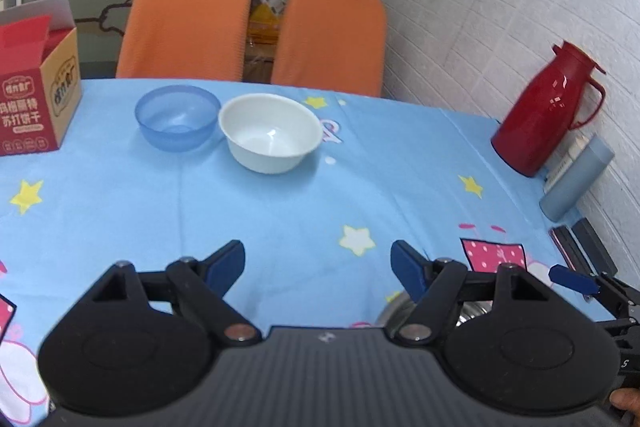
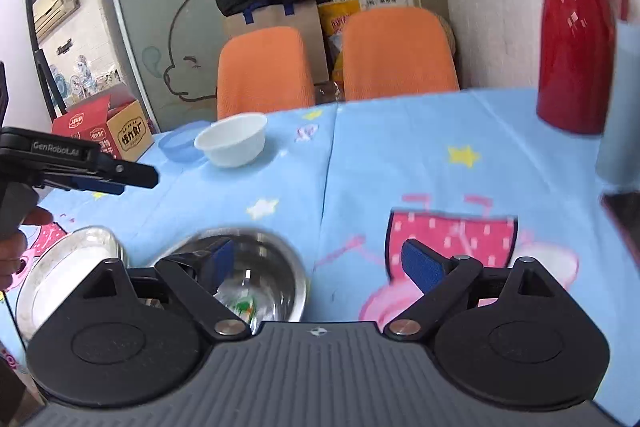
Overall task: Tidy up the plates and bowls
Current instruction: 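Carry the steel bowl with the left gripper and lower it onto the table, then move the left gripper to the white bowl and grip its rim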
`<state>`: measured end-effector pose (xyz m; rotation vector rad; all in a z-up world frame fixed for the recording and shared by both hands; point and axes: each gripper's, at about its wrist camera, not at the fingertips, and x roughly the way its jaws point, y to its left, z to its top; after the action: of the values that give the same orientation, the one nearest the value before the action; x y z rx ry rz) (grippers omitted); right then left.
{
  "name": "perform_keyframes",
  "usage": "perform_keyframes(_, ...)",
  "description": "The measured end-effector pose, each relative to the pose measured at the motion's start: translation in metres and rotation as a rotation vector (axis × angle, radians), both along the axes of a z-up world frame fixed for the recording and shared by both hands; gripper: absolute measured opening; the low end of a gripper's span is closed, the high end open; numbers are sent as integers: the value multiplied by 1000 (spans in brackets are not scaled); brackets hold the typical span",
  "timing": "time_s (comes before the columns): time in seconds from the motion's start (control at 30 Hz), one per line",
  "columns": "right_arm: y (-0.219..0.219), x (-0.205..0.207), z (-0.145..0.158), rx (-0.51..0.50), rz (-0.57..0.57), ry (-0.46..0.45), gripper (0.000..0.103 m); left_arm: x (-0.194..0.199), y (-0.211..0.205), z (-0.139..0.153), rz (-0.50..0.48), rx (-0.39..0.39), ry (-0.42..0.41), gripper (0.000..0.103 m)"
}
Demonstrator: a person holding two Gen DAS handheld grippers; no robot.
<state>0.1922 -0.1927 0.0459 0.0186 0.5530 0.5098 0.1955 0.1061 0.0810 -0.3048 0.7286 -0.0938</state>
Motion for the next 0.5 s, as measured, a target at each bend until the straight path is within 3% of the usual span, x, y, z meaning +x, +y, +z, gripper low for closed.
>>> perform_keyframes(0.3,70,95,40,-89,123,-49,103,66,52,6,135,-188,-4,74)
perform_keyframes(0.5,117,154,21,-158,190,1,103,115,62,-30,253,-260,82,74)
